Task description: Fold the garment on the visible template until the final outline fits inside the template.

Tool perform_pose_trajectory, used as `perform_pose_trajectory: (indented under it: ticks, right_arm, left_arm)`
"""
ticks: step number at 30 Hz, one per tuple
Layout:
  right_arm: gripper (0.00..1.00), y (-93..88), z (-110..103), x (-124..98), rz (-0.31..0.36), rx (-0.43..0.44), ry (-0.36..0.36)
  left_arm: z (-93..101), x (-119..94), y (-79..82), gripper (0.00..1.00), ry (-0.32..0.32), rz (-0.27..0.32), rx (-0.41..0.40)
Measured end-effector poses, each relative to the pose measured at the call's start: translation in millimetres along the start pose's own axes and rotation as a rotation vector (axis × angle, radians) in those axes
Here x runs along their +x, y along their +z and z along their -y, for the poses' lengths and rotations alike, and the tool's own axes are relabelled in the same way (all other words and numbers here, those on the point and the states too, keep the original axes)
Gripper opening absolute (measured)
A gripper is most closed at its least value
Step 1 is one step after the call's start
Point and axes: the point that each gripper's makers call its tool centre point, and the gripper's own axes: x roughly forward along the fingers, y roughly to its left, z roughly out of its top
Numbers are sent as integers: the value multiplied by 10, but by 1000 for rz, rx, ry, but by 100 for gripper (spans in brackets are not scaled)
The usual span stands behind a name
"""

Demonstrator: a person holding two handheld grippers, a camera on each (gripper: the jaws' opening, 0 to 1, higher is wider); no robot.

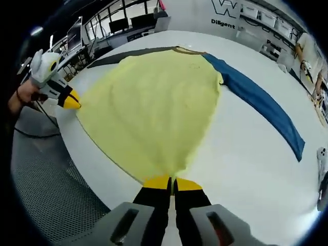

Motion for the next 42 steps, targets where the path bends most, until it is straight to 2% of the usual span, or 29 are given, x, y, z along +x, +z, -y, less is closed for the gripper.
perform_pose_trajectory:
  ticks: [3,4,7,8,9,13,20,29,31,36,42]
  right_arm:
    - [0,-3,6,2,0,5,2]
    - [0,-2,9,2,1,6,3]
    - [0,0,12,0,2,12,5]
    - [0,-1,10,0,2,14,5]
    - [0,-2,9,-1,3,17,6]
    - [0,-4,10,0,3,22,10]
    - [0,-7,15,3,-1,26,16]
    - [0,-20,29,1,-2,36,15]
    - [0,-21,41,1,-2,37,13]
    - [0,-25,43,-1,-1,43,14]
    - [0,-26,36,1,-3,38,14]
  left_arm:
    - [-114,-115,91,9,15,82,-102]
    - [-188,-149,102,11,25,112,-173]
    - [-325,-145,87,16,20,160,-311]
    - [-353,-144,96,17,16,177,-338]
    - [-431,-150,140,17,33,222,-350]
    - [-536,-137,153,18,22,251,-417]
    - [-478,12,156,17,-49,238,-463]
    - [-387,139,173,4,-85,206,-442]
    - [-371,153,170,0,-86,203,-439]
    - [-399,173,142,0,-64,198,-451]
    - [-401,64,214,0,-54,227,-502]
